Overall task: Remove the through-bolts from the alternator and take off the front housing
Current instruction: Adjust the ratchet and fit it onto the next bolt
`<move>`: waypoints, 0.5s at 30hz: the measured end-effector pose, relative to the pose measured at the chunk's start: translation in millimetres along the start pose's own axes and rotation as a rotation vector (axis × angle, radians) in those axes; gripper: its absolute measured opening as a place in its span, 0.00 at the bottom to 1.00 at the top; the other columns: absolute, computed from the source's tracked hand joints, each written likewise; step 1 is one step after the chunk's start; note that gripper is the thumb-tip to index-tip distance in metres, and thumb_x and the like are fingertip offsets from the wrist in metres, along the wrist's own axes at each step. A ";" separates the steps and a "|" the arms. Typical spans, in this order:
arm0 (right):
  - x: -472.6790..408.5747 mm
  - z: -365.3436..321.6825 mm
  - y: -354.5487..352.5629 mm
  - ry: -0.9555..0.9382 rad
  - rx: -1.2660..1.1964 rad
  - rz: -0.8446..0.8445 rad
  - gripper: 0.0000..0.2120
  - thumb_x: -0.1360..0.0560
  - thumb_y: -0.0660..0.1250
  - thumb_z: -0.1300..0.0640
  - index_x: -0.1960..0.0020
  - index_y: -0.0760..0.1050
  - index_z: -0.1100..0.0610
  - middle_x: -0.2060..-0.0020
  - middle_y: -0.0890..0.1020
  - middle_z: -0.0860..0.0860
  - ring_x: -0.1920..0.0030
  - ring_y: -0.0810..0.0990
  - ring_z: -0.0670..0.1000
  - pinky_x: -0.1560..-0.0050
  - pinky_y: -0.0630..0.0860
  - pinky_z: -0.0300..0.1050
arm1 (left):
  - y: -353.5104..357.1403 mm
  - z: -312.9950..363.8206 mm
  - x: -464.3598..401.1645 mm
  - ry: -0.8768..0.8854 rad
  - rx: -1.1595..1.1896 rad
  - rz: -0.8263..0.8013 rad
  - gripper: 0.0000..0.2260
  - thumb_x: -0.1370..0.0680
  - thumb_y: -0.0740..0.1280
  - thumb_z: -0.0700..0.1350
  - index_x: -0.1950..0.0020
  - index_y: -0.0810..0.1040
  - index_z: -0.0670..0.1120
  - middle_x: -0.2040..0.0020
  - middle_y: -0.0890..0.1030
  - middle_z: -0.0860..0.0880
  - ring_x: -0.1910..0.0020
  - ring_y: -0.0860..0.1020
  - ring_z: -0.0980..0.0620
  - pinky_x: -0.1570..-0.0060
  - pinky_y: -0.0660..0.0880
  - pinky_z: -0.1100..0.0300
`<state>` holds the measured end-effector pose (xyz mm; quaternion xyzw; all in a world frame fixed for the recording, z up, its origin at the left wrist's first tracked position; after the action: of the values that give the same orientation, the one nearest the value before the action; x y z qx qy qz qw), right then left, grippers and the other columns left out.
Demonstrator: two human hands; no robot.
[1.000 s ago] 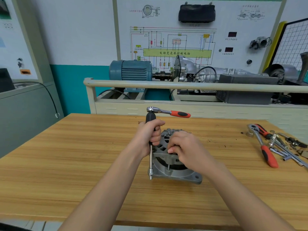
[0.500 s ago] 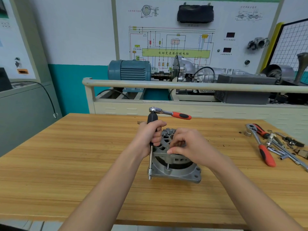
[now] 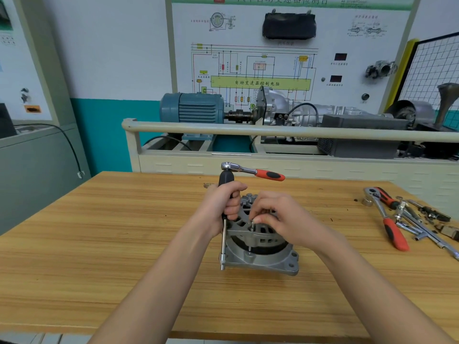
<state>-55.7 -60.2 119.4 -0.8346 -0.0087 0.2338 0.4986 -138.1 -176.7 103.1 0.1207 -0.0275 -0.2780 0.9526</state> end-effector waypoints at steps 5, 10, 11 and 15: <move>-2.5 -7.2 -22.4 0.024 -0.063 0.117 0.07 0.26 0.69 0.63 0.55 0.80 0.51 0.57 0.78 0.47 0.54 0.77 0.47 0.49 0.74 0.41 | 1.2 1.1 -1.4 -0.011 0.027 -0.016 0.19 0.23 0.64 0.40 0.72 0.63 0.48 0.80 0.60 0.54 0.83 0.56 0.57 0.82 0.55 0.66; 8.0 -4.6 -53.2 0.048 -0.119 0.285 0.08 0.27 0.70 0.65 0.57 0.80 0.52 0.58 0.79 0.49 0.56 0.77 0.49 0.52 0.74 0.41 | 6.7 7.9 -0.1 -0.017 0.106 -0.026 0.20 0.22 0.63 0.40 0.73 0.63 0.49 0.81 0.60 0.54 0.83 0.56 0.58 0.83 0.56 0.67; 11.8 -2.4 -58.2 0.056 -0.141 0.322 0.07 0.27 0.70 0.66 0.56 0.80 0.54 0.59 0.80 0.50 0.56 0.77 0.50 0.53 0.74 0.41 | 10.4 10.4 0.6 -0.018 0.126 -0.026 0.20 0.22 0.63 0.40 0.74 0.63 0.49 0.81 0.60 0.54 0.83 0.56 0.58 0.83 0.56 0.67; 30.0 10.9 -73.9 0.102 -0.161 0.489 0.07 0.27 0.70 0.66 0.56 0.80 0.54 0.61 0.80 0.48 0.58 0.77 0.49 0.56 0.74 0.36 | 35.1 21.4 1.4 -0.008 0.250 -0.073 0.21 0.22 0.62 0.41 0.75 0.64 0.49 0.81 0.59 0.55 0.83 0.57 0.58 0.83 0.56 0.67</move>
<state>-17.2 -6.7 165.4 -0.8595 0.2001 0.3036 0.3592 -121.1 -153.3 132.4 0.2384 -0.0615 -0.3072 0.9192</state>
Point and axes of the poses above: each hand's wrist, its own x-axis away from the middle knuckle, its own y-axis out of the palm, z = x × y, the point moved 4 cm from there along -x, towards the middle knuckle
